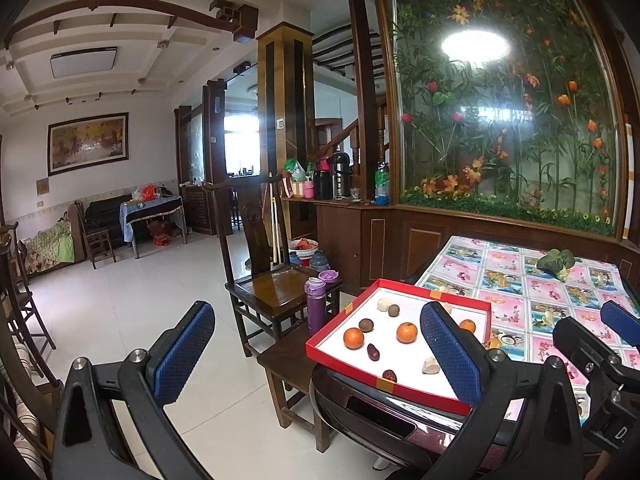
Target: Organize fruits
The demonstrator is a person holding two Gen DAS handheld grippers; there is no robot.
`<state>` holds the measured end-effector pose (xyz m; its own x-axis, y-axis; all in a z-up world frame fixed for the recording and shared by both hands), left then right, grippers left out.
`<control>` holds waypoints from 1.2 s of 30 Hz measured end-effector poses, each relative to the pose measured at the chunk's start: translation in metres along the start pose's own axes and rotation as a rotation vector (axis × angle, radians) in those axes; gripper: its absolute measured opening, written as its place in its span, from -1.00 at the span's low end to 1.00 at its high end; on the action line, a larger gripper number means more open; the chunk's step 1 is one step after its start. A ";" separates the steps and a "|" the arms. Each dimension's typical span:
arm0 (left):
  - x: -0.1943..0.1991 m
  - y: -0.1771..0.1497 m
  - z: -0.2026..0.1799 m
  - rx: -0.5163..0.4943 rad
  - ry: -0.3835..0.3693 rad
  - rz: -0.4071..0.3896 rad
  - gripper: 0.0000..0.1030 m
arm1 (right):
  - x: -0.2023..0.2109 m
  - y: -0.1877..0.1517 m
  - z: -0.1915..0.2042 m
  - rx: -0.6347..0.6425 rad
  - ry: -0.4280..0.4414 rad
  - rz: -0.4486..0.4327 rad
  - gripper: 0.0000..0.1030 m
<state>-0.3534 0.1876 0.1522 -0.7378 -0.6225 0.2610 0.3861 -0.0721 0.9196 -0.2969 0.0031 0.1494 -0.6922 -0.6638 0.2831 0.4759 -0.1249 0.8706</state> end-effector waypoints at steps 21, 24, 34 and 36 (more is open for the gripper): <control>0.000 0.002 0.006 0.011 0.001 -0.005 0.99 | -0.001 -0.001 -0.004 0.012 -0.006 -0.028 0.82; 0.001 0.003 0.007 0.013 0.001 -0.008 0.99 | -0.001 -0.002 -0.004 0.012 -0.006 -0.028 0.82; 0.003 0.005 0.006 0.017 -0.004 -0.015 0.99 | 0.000 -0.002 -0.002 0.019 -0.008 -0.033 0.83; 0.004 0.006 0.005 0.018 -0.005 -0.016 0.99 | 0.000 -0.003 -0.002 0.017 -0.007 -0.033 0.83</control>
<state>-0.3567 0.1890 0.1605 -0.7465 -0.6174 0.2480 0.3648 -0.0681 0.9286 -0.2971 0.0024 0.1464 -0.7110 -0.6546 0.2570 0.4435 -0.1338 0.8863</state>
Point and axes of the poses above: each gripper's, at about its wrist camera, not at the fingertips, and x roughly against the way its jaws point, z to its left, y to its top, the point moved 4 cm from there along -x, roughly the way its jaws point, and after that the axes turned 15 degrees about -x, right-handed, at the moved point
